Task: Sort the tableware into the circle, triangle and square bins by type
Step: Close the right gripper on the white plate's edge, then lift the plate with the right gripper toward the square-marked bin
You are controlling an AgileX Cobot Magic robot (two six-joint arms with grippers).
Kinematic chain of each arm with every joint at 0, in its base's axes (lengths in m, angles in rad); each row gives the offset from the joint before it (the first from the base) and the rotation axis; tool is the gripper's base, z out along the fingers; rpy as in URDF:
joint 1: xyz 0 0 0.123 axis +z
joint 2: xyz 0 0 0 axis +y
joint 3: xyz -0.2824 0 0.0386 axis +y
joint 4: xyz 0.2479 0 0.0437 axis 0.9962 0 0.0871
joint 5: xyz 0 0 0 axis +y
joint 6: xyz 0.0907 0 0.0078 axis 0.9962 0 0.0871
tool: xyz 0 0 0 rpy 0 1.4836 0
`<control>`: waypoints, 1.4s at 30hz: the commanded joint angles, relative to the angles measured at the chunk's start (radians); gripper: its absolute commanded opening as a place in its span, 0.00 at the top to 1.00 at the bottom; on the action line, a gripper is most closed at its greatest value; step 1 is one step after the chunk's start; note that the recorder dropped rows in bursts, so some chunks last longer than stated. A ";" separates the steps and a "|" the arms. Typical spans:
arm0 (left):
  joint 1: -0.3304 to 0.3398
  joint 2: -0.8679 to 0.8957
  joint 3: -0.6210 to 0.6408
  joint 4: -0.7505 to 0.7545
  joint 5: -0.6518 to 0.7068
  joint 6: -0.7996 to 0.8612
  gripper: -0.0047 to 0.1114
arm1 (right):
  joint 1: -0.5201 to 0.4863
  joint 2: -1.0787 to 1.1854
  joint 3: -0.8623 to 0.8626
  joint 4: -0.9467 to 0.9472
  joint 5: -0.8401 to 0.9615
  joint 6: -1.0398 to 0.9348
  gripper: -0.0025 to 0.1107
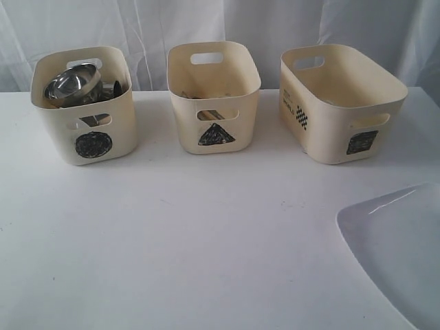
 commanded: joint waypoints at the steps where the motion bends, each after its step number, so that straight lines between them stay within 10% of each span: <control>1: 0.003 0.001 0.004 -0.014 0.003 0.000 0.96 | -0.002 0.070 0.012 0.005 -0.063 -0.102 0.50; 12: 0.003 0.001 0.004 -0.014 0.003 0.000 0.96 | -0.002 0.128 0.012 -0.005 -0.221 -0.205 0.73; 15: 0.003 0.001 0.004 -0.014 0.003 0.000 0.96 | -0.002 0.149 0.012 -0.005 -0.212 -0.257 0.98; 31: 0.003 0.001 0.004 -0.014 0.003 0.000 0.96 | -0.002 0.212 0.010 0.048 -0.201 -0.257 0.88; 42: 0.003 0.001 0.004 -0.014 0.003 0.000 0.96 | 0.030 0.240 0.010 0.239 -0.058 -0.368 0.98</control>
